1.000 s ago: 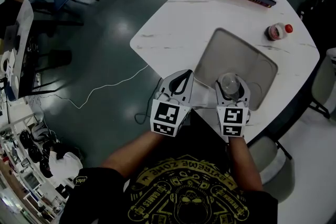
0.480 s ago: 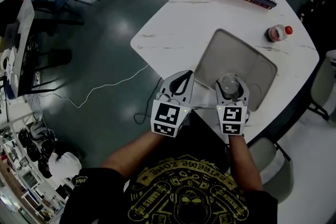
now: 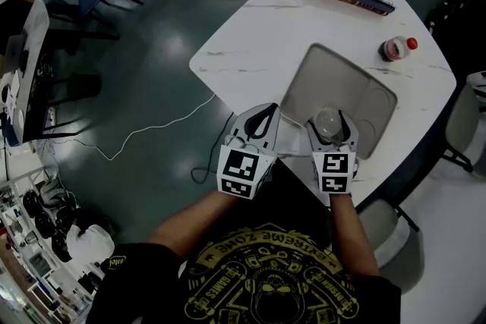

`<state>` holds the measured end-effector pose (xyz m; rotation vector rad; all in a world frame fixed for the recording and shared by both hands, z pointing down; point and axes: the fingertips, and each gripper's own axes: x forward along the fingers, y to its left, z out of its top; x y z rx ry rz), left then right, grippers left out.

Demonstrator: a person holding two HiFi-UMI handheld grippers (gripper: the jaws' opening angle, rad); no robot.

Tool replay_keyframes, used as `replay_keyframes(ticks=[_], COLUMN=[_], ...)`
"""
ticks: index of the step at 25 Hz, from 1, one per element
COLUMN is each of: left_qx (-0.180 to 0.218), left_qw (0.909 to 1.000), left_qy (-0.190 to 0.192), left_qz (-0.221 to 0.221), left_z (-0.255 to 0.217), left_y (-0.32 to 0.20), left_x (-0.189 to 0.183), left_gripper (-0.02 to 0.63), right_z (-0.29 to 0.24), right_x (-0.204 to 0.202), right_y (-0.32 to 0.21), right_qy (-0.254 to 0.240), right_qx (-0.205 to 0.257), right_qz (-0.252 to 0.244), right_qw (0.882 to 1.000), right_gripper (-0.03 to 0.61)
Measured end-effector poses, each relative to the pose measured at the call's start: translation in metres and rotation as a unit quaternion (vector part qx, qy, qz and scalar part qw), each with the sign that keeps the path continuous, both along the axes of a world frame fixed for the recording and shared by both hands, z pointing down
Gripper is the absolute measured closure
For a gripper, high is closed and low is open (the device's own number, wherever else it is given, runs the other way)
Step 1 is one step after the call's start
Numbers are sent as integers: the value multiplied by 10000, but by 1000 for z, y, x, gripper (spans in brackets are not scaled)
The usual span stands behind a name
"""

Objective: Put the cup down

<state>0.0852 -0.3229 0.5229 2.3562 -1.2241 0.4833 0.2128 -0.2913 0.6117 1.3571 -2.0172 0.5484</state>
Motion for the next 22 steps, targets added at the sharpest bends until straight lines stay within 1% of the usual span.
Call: replay_keyframes(ticks=[3,10,14,22], left_qx=[-12,166,322,526], left_qw=[10000,9996,9989,9971], left_qy=[32,209,320,432], left_qz=[12,63,149,347], left_z=[-1,-17,-29,-52], left_y=[5,13,19,47], left_x=[-2,-7,-10,-26], left_gripper=[603,603,603,603], right_z=[-6,-28,-48,-92], right_x=[2,8,10,-3], right_y=[3,16,23,53], right_qy=[31,112,145,-5], right_qx=[73,269,489,875], right_qz=[68,353,581,963], right_qw=[9999,9989,9970,9915], right_gripper=[245,245,245,252])
